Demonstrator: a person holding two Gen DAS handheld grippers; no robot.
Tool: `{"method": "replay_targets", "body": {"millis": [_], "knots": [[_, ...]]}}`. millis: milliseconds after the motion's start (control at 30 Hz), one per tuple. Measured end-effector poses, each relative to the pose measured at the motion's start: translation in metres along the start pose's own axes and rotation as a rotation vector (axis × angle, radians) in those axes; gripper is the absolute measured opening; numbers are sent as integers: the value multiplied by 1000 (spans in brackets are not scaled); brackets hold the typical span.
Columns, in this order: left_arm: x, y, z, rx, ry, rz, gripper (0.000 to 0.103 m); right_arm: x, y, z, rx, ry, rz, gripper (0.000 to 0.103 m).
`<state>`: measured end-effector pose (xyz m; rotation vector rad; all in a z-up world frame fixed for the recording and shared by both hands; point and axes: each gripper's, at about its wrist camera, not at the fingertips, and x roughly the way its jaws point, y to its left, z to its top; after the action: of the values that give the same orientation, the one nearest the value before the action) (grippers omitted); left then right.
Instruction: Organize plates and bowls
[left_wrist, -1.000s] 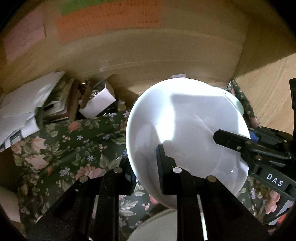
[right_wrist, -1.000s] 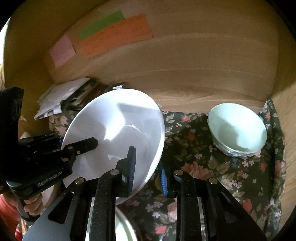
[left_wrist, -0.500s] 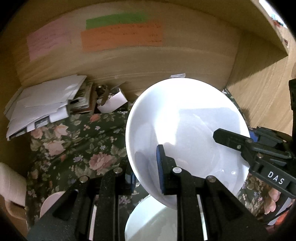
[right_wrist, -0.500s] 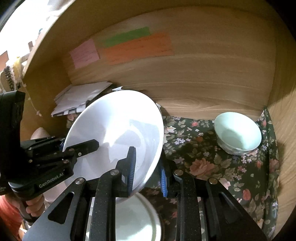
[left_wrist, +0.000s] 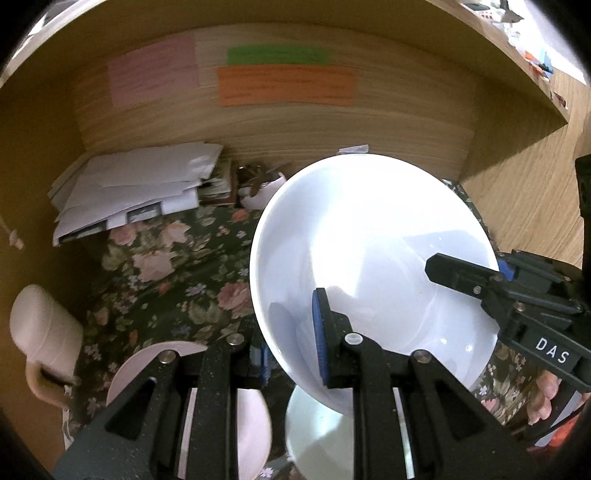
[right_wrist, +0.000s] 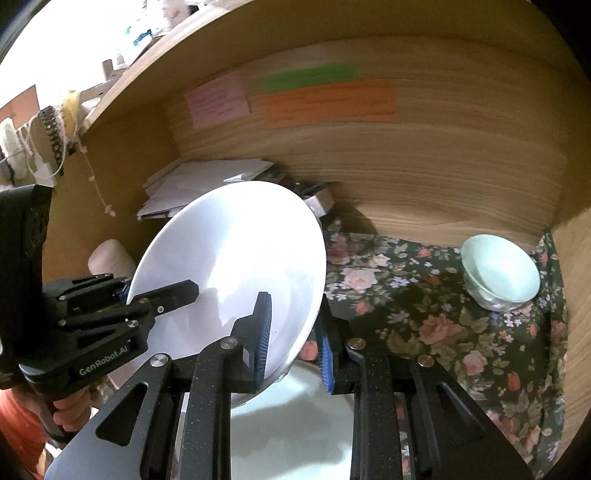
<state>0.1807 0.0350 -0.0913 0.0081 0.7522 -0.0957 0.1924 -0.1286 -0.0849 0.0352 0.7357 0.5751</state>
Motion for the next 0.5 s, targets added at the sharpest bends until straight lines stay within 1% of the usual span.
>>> {"method": "replay_targets", "body": {"millis": [500], "knots": [[-34,44,-28,-80,-8,66,19,19,53,-7,-58,40,78,21]]}}
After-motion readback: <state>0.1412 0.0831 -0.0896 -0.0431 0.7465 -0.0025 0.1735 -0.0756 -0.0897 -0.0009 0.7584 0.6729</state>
